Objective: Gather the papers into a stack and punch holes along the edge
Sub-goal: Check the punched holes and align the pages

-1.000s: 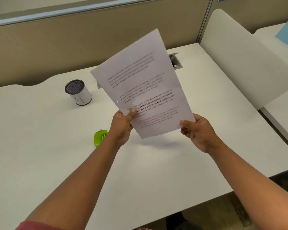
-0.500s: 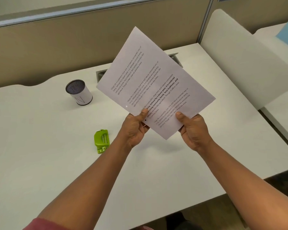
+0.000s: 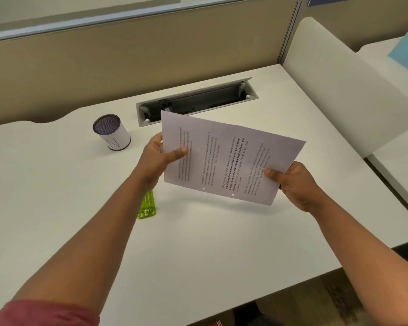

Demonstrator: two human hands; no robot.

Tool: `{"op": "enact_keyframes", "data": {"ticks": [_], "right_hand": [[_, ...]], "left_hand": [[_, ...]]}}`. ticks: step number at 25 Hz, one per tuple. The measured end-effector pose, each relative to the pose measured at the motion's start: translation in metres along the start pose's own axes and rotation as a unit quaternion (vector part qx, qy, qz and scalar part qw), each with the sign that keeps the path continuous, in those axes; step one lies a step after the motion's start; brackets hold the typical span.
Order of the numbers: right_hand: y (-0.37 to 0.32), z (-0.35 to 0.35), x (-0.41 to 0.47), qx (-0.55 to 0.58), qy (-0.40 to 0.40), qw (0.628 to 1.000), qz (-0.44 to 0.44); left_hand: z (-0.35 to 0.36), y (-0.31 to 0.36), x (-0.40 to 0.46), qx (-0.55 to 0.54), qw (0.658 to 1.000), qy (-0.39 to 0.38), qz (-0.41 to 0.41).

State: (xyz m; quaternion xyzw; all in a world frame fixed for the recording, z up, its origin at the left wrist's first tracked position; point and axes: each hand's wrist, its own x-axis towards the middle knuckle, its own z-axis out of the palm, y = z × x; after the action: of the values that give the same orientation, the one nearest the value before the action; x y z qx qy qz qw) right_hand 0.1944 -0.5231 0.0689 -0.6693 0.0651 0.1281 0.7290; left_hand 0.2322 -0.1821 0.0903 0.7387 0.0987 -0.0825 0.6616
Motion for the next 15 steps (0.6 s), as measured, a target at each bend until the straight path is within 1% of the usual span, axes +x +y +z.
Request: {"op": "enact_keyframes", "data": {"ticks": [1, 3, 10, 12, 15], "right_hand": [[-0.001, 0.000, -0.001, -0.008, -0.004, 1.000, -0.003], [-0.001, 0.001, -0.003, -0.022, -0.001, 1.000, -0.012], [0.005, 0.010, -0.006, -0.053, 0.076, 0.994, -0.063], [0.012, 0.014, -0.007, -0.066, 0.090, 0.992, -0.063], [0.030, 0.022, -0.009, -0.085, 0.100, 0.990, -0.044]], "left_hand": [[0.000, -0.003, -0.001, 0.000, 1.000, -0.022, -0.005], [0.001, -0.010, -0.003, -0.005, 0.999, -0.026, -0.017], [0.026, -0.025, -0.011, -0.026, 0.997, 0.049, 0.044], [0.032, -0.036, -0.015, -0.039, 0.995, 0.067, 0.059], [0.041, -0.062, -0.020, -0.054, 0.994, 0.081, 0.042]]}}
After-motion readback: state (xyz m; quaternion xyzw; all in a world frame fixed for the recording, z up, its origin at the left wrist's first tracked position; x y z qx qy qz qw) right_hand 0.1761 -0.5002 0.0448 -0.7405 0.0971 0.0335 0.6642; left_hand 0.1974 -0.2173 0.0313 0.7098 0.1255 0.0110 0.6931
